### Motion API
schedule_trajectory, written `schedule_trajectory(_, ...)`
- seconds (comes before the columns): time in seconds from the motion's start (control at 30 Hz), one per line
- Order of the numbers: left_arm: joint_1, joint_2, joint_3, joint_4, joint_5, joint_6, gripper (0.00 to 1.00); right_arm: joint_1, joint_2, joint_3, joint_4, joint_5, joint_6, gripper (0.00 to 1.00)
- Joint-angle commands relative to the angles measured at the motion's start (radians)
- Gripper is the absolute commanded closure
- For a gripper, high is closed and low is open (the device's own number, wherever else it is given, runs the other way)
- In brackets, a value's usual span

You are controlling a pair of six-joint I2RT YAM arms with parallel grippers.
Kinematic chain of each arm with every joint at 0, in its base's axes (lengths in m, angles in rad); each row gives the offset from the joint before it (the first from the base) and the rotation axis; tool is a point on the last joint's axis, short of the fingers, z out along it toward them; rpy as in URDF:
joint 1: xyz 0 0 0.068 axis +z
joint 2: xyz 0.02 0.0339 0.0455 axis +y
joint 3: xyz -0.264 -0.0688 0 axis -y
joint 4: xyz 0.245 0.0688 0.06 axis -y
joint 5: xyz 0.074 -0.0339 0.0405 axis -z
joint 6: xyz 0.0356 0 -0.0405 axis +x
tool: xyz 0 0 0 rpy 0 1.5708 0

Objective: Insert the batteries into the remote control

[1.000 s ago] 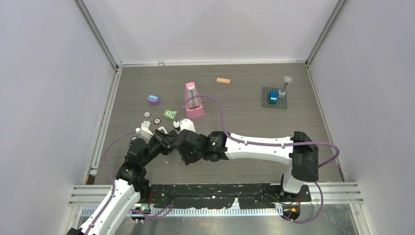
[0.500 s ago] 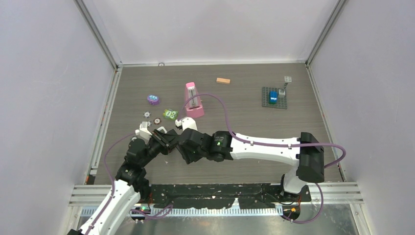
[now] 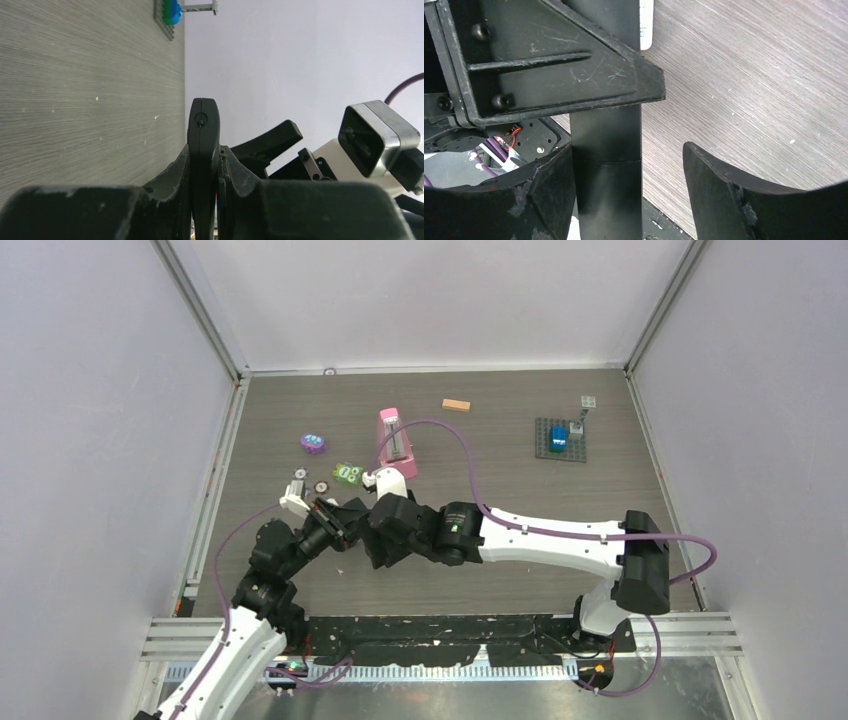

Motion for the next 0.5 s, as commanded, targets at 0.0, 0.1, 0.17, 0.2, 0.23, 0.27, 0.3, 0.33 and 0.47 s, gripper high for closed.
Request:
schedule_trajectory(0.0, -0.007, 0.002, 0.06, 0.082, 0.057, -0.004, 1.0, -0.017, -0.091, 0.029, -0.008, 0.067, -0.026, 0.22)
schedule_trajectory(0.1, -0.007, 0.008, 0.06, 0.095, 0.06, -0.005, 1.0, -0.017, -0.129, 0.016, 0.009, 0.058, -0.019, 0.17)
schedule_trajectory(0.17, -0.007, 0.007, 0.06, 0.102, 0.061, -0.005, 1.0, -0.018, -0.165, -0.012, 0.038, 0.041, -0.004, 0.14)
schedule_trajectory(0.2, -0.007, 0.006, 0.058, 0.105, 0.061, -0.006, 1.0, -0.021, -0.178, -0.023, 0.064, 0.034, 0.01, 0.12)
schedule_trajectory(0.23, -0.007, 0.005, 0.057, 0.112, 0.061, -0.005, 1.0, -0.022, -0.207, -0.047, 0.077, 0.017, 0.017, 0.11)
schedule_trajectory(0.27, -0.007, 0.003, 0.056, 0.117, 0.06, -0.006, 1.0, -0.027, -0.222, -0.061, 0.107, 0.007, 0.034, 0.1)
schedule_trajectory(0.3, -0.007, 0.001, 0.055, 0.121, 0.06, -0.006, 1.0, -0.03, -0.252, -0.093, 0.124, -0.019, 0.047, 0.09)
schedule_trajectory(0.33, -0.007, 0.002, 0.056, 0.134, 0.059, -0.003, 1.0, -0.039, -0.266, -0.112, 0.161, -0.036, 0.076, 0.08)
schedule_trajectory(0.47, -0.007, 0.015, 0.075, 0.145, 0.065, -0.005, 1.0, -0.052, -0.362, -0.247, 0.309, -0.107, 0.196, 0.08)
